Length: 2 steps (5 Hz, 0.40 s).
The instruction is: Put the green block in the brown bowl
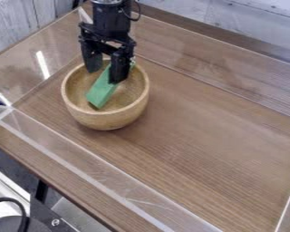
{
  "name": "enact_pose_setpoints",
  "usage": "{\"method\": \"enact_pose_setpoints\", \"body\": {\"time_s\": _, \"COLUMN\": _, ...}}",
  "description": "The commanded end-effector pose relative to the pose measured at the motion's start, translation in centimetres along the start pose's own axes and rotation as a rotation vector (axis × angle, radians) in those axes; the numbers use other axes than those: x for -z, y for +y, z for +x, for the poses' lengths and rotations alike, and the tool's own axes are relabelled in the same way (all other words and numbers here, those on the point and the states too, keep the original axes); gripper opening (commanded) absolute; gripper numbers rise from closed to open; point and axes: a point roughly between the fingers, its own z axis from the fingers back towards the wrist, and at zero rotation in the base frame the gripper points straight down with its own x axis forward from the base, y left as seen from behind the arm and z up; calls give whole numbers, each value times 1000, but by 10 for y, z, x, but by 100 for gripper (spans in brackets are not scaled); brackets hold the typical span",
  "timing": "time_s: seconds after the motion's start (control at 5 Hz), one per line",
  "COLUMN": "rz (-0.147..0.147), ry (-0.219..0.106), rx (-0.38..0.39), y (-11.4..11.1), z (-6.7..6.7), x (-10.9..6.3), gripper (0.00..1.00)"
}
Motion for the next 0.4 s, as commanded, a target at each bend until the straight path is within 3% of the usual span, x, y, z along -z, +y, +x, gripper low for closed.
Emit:
{"method": "enact_pose_setpoints", "body": {"time_s": 0.0, "rz": 35, "ry": -92, "rx": -9, "y": 3, "z": 5, "x": -29, "gripper": 100}}
{"method": "enact_pose_setpoints", "body": {"time_s": 0.2, "rz": 31, "ry": -95, "rx": -11, "y": 2, "z": 5, "x": -30, "gripper": 100}}
